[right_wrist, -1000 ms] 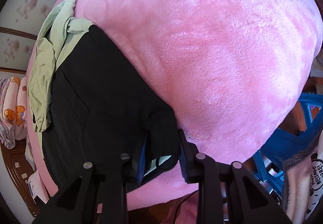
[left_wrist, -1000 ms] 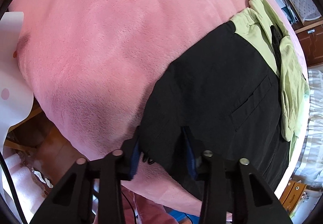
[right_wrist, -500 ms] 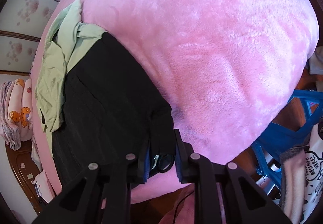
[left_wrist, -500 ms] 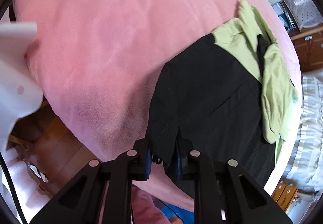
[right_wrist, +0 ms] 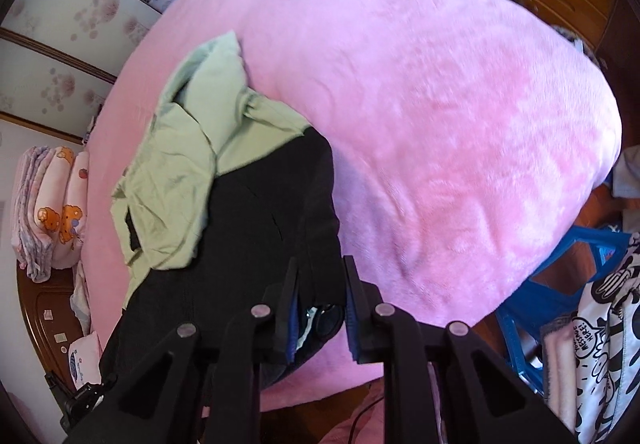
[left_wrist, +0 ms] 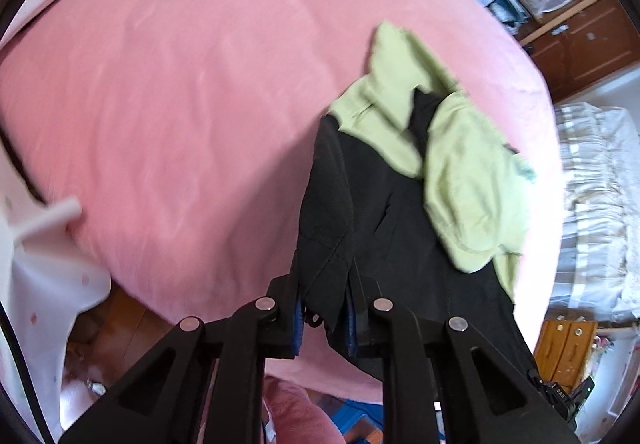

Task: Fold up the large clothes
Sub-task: 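Lift the black hem and fold it toward the folded hood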

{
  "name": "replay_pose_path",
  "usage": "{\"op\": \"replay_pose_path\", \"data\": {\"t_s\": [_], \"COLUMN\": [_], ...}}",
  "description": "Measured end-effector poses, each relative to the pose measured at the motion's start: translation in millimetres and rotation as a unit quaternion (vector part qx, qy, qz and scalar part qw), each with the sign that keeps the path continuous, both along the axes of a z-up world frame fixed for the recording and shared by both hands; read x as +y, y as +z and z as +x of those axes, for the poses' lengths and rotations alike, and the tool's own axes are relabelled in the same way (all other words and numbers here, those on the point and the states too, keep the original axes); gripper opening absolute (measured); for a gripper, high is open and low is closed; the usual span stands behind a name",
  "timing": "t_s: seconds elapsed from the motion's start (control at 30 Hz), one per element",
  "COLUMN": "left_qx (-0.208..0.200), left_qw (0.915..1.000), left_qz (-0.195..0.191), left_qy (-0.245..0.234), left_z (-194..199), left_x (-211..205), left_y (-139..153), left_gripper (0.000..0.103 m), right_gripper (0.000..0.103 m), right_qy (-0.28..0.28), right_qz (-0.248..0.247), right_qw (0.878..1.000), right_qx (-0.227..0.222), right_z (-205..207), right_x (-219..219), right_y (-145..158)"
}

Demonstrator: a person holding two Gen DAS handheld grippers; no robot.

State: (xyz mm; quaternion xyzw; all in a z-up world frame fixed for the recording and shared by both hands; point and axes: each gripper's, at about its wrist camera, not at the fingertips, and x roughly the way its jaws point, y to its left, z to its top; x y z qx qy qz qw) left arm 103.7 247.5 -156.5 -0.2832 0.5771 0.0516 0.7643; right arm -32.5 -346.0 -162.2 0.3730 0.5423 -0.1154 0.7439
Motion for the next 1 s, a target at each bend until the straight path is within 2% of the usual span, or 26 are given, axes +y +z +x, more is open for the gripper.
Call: {"op": "replay_pose_path", "data": {"t_s": [0.13, 0.23, 0.37, 0.53, 0.8, 1.0], "left_qx": [-0.027, -0.048, -0.068, -0.077, -0.095, -0.087], "left_qw": [0.9995, 0.9985, 0.9968, 0.9963, 0.9936, 0.9934], "left_qz": [-0.01, -0.003, 0.013, 0.024, 0.057, 0.072], "left_qy": [-0.012, -0.026, -0.038, -0.027, -0.024, -0.022], "left_z": [28, 51, 90, 138, 225, 290], "left_x": [6, 5, -1, -5, -18, -20], "left_y": [26, 45, 66, 84, 100, 77], "left_gripper": [0.012, 0.012, 0.012, 0.011, 0.011, 0.011], "right_gripper": [0.017, 0.017, 0.017, 0.017, 0.017, 0.017], "right_qy": [-0.013, -0.007, 0.014, 0.043, 0.069, 0.089], "right_qz": [-0.002, -0.015, -0.031, -0.038, -0.036, -0.045], "right_qw": [1.0, 0.999, 0.997, 0.995, 0.992, 0.99], "right_qx": [-0.024, -0.041, -0.064, -0.084, -0.096, -0.095], "right_z": [14, 35, 75, 139, 241, 313], "right_x": [-3, -5, -7, -15, -25, -24], "right_y": [25, 44, 70, 95, 104, 85]}}
